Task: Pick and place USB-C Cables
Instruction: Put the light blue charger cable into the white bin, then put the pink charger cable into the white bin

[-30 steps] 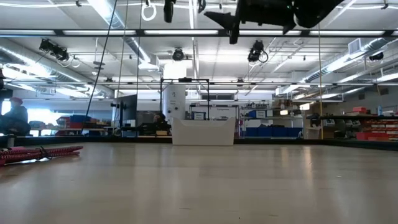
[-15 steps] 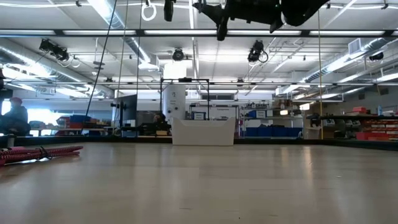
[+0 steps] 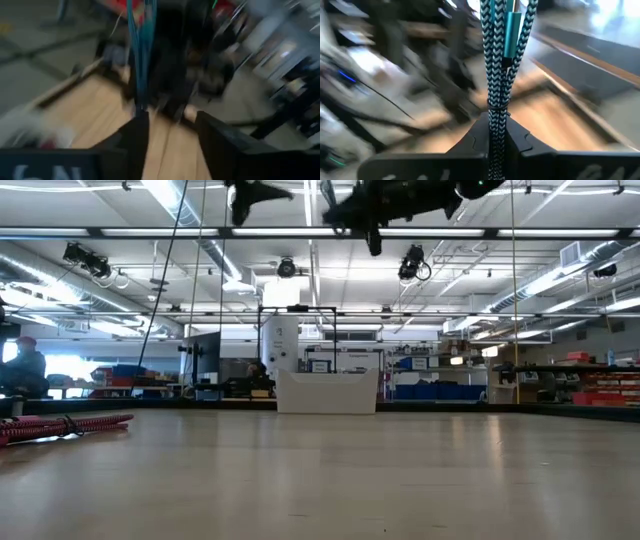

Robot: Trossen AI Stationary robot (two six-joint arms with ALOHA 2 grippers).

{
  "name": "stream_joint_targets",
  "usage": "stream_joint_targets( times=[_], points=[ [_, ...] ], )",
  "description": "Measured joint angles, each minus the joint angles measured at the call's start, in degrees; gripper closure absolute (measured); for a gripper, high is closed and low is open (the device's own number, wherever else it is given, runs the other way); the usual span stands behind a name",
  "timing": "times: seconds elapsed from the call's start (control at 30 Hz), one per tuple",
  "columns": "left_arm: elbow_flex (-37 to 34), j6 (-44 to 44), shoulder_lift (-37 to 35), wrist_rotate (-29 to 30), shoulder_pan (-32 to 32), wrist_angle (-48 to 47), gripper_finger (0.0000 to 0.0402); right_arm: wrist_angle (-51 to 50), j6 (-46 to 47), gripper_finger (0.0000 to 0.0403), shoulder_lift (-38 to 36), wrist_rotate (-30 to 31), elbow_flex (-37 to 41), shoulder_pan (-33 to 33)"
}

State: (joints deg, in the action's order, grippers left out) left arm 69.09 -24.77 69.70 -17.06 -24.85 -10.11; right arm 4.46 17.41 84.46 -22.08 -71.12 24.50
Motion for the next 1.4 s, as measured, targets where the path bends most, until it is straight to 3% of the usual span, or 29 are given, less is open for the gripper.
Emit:
stream_joint_targets(
  times=[0.13, 0.33, 0.47, 0.67, 0.9, 1.2, 1.27, 1.4],
  points=[
    [-0.01, -0.17, -4.68, 2.19, -2.17, -16.50, 0.0189, -17.80, -13.71, 0.0383, 5.55, 2.54, -8.56, 3.88],
    [-0.09, -4.65, -10.06, 11.69, -2.59, -35.65, 0.0188, -34.18, -32.17, 0.0383, 22.20, 3.75, -22.01, 7.61],
    [-0.10, -7.41, -11.75, 13.13, -2.28, -39.79, 0.0206, -43.21, -41.87, 0.0378, 32.38, 12.06, -29.83, 7.66],
    [-0.10, -9.11, -12.17, 13.35, -0.74, -39.66, 0.0227, -48.66, -49.24, 0.0364, 40.63, 20.45, -35.63, 7.66],
    [-0.10, -10.25, -11.99, 13.42, 2.01, -39.67, 0.0237, -47.71, -51.54, 0.0354, 43.96, 24.58, -35.88, 7.47],
    [-0.10, -11.09, -11.99, 13.40, 3.84, -39.76, 0.0239, -46.67, -47.97, 0.0270, 40.24, 25.66, -35.84, 7.20],
    [-0.10, -12.21, -11.97, 13.46, 4.24, -39.73, 0.0239, -46.98, -43.29, 0.0263, 37.43, 22.80, -35.84, 7.93],
    [-0.10, -15.20, -11.96, 15.67, 6.07, -40.15, 0.0239, -47.67, -37.80, 0.0271, 29.59, 10.89, -35.54, 10.41]
  ],
)
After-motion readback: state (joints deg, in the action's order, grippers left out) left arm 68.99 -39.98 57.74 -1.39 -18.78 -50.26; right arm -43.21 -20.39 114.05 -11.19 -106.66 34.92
